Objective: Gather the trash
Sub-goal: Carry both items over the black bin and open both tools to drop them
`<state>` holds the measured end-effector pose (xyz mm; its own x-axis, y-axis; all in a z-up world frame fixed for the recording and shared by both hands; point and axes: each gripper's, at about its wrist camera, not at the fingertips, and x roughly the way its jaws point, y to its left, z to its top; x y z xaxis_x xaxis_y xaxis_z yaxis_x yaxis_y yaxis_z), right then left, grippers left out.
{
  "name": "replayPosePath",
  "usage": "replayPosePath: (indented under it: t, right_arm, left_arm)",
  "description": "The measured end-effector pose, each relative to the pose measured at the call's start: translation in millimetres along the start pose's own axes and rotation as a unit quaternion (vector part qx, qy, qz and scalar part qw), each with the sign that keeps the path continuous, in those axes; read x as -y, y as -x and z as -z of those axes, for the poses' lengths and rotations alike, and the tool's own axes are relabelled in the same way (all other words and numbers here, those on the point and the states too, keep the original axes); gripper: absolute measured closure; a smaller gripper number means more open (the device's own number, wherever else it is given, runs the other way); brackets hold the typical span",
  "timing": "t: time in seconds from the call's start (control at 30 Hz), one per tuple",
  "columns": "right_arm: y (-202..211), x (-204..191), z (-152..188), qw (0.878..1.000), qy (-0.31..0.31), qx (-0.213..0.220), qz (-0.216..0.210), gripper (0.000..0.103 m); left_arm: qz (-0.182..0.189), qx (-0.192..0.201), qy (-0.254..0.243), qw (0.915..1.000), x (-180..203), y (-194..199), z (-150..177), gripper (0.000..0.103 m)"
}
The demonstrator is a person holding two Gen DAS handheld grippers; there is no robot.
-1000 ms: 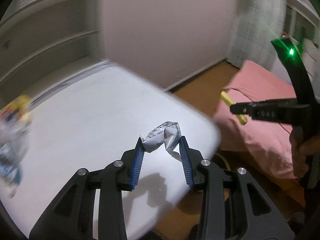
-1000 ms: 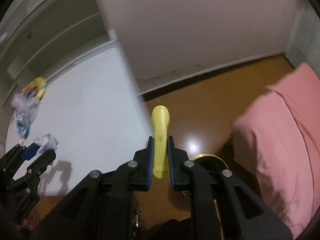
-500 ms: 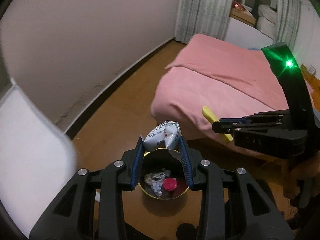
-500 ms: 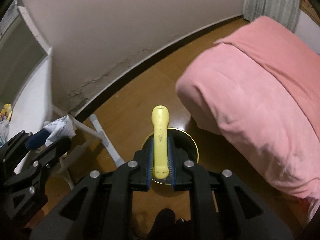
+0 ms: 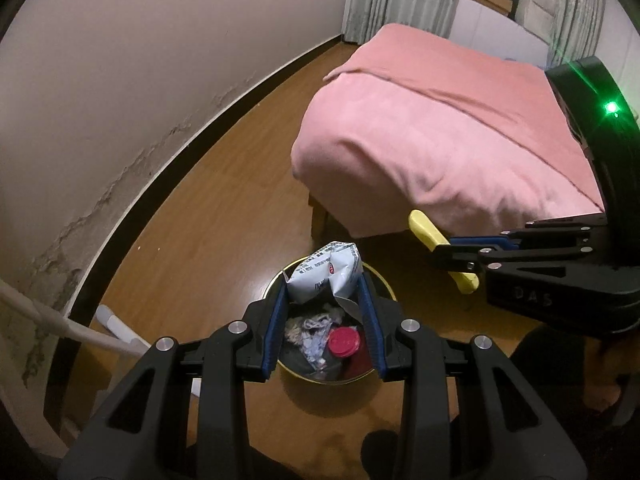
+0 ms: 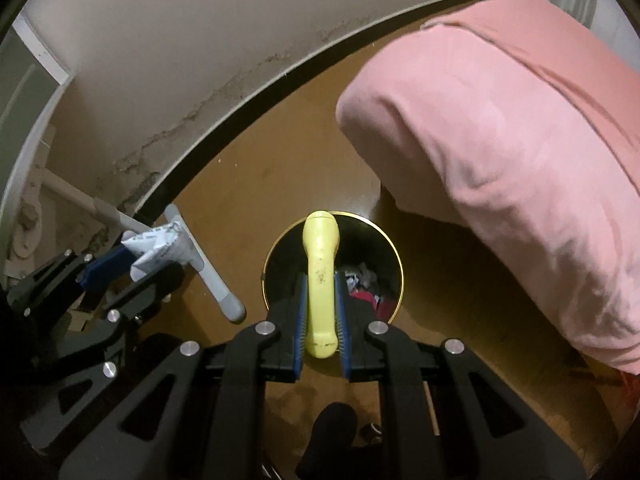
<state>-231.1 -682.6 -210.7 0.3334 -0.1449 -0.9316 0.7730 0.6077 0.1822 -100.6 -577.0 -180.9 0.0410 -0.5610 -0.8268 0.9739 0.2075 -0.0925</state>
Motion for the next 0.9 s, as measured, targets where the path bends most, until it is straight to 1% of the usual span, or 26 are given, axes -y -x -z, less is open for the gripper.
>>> replayPosePath:
  t: [0.2,0.37,0.7,0.83,0.87,0.9]
  right_arm:
    - [-23,5,6,1.0,-0.009,-0.014,-0.003,0.089]
    - [-37,9,8,1.0,-0.015,-0.024,-0.006,0.089]
    - [-37,15,2,0.999,-0.022,-0.02,-0.013,0.089]
    - [-36,16,-1,0.999,-0.025,-0.019,-0.018,0.089]
    - [-35,16,-1,0.999,-0.025,-0.019,-0.017,0.088]
    - [-34,17,-2,0.999,-0.025,-0.018,-0.017,0.083]
  left_arm:
    - [-0.004,-0.017,0.007,0.9998,-3,-24,10,0.069]
    - [-0.003,-0.025,0.007,0.9997,-1,-33,12,0.069]
    - [0.005,-0.027,0.008,0.9996,0,-35,7,0.068]
    - [0.004,-0.023,0.01,0.9997,0,-34,5,0.065]
    - [0.005,-0.022,0.011,0.9997,0,-34,5,0.062]
    - [0.006,-0.022,0.01,0.9997,1,-34,5,0.06]
